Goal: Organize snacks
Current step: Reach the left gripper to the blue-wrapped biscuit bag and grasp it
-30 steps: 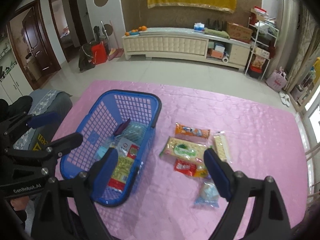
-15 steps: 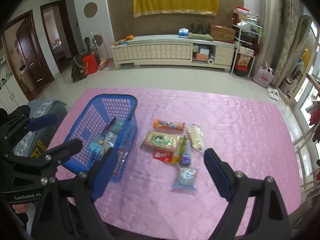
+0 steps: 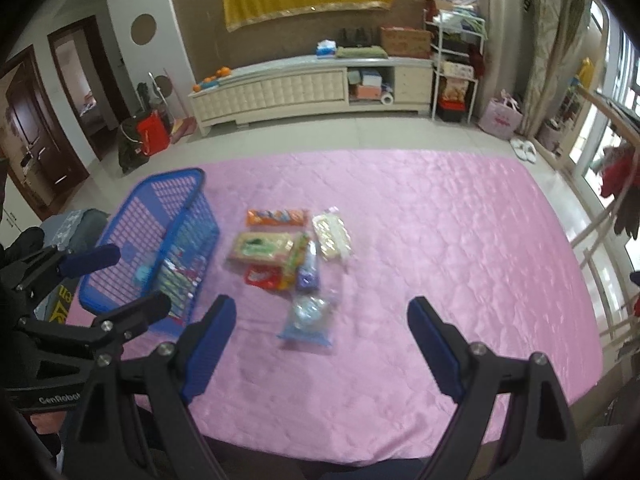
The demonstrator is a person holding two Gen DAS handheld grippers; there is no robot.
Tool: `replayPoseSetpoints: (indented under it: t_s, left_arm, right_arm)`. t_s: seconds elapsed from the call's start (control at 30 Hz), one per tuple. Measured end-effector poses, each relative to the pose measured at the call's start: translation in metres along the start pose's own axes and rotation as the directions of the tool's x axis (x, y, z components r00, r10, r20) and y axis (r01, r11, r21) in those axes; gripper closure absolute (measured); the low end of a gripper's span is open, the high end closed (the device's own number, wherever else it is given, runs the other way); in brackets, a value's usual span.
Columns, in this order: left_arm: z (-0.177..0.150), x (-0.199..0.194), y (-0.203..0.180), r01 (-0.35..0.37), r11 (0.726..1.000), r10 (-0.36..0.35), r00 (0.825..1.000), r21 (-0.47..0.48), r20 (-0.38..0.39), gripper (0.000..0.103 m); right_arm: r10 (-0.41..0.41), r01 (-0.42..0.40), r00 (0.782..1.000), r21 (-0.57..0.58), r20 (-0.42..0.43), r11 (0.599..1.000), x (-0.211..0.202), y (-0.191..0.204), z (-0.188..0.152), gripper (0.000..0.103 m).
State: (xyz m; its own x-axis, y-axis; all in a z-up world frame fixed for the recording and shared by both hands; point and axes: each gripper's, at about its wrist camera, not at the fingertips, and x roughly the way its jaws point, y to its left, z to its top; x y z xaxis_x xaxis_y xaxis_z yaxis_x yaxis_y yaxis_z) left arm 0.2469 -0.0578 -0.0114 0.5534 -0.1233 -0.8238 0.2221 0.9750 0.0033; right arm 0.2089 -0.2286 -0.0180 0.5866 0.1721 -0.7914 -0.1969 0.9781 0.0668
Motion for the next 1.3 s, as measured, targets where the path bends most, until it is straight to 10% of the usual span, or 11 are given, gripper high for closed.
replayPoseSetpoints:
  t_s: [1.3]
  left_arm:
    - [0.001, 0.216, -0.063, -0.002, 1.0, 0.003, 0.942, 0.005, -0.335, 0.024]
  right_arm:
    - [0.011, 0.022, 0.974, 0.143, -0.227, 0.99, 0.15, -0.127, -0.059, 0.013]
